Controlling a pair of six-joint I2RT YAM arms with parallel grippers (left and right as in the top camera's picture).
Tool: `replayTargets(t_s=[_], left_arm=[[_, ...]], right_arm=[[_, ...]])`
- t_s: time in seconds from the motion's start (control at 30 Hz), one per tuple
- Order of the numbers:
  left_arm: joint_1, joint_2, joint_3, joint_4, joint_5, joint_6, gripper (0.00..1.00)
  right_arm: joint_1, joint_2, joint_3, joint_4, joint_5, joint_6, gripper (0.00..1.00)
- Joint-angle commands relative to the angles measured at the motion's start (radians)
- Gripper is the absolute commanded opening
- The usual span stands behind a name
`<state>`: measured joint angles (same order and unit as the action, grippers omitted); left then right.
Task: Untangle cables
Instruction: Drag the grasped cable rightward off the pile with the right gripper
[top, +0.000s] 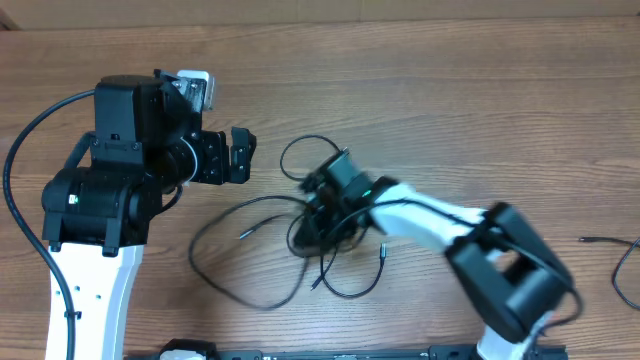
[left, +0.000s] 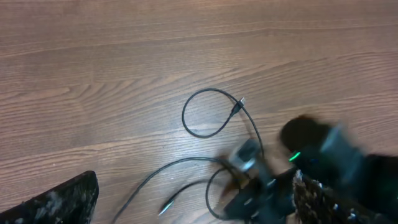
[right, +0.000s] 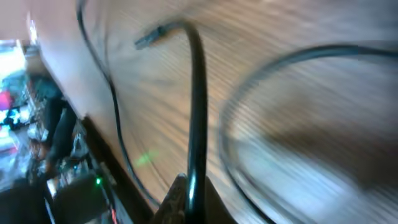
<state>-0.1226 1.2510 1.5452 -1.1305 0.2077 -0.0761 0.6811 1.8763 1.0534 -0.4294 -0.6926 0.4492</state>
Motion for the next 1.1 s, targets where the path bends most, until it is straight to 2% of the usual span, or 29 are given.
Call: replayTargets(t_s=[0.0, 0.17, 0.5, 0.8, 1.07], left_arm=[[-0.002, 0.004, 0.008, 0.001, -0.002, -0.006, 1.0], [-0.002, 0.004, 0.008, 0.001, -0.002, -0.006, 1.0], [-0.002, 0.004, 0.009, 0.001, -0.002, -0.006, 1.0], [-0.002, 0.004, 0.008, 0.001, -0.002, -0.006, 1.0], [-0.002, 0.005, 0.009, 0.001, -0.002, -0.006, 1.0]], right_arm=[[-0.099, -0.194, 0.105, -0.122, 0.104, -0.071, 0.04], [-0.264, -0.406, 0.279, -0.336, 0.206, -0.115, 0.04], [-0.666, -0.679, 0.66, -0.358, 0.249, -0.118, 0.04], [-1.112, -0.726, 0.862, -0.325, 0.368, -0.117, 0.04], [-1.449, -0.652, 0.873, -0.301, 0.378, -0.079, 0.04]])
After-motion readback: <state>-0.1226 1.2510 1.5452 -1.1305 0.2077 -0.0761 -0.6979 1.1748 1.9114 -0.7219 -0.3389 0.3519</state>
